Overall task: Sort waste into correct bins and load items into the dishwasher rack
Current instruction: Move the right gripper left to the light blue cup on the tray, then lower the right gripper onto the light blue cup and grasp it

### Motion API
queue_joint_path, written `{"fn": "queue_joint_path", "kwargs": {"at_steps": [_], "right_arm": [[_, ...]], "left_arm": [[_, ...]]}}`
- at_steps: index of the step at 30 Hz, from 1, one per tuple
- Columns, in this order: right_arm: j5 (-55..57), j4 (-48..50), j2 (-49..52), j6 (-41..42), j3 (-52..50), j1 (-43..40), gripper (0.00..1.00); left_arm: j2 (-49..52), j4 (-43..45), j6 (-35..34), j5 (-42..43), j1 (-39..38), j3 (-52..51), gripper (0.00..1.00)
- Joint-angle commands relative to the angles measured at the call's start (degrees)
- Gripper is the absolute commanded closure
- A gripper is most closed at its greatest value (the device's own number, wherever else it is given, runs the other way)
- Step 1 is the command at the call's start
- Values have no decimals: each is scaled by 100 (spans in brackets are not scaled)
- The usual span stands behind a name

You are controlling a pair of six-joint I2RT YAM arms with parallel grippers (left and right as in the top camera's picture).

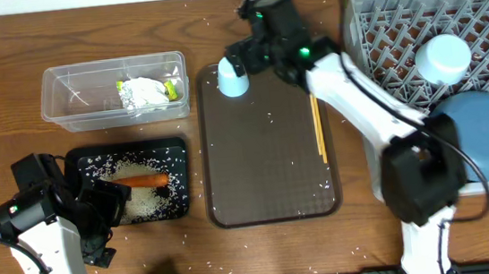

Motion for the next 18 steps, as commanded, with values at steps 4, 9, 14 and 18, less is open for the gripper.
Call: {"fn": "queue_joint_path", "kwargs": {"at_steps": [4, 9, 14, 18], "right_arm": [[127, -275, 721, -31, 1054, 304, 1], [133, -240, 1047, -33, 1054, 483, 1], [476, -155, 1390, -7, 1051, 566, 1], [562, -74, 1604, -9, 1051, 573, 1]], "left_arm": [[11, -15, -70, -57, 31, 0, 2], [11, -15, -70, -57, 31, 0, 2], [11, -13, -70, -57, 31, 0, 2], [11, -13, -70, -57, 31, 0, 2]]}}
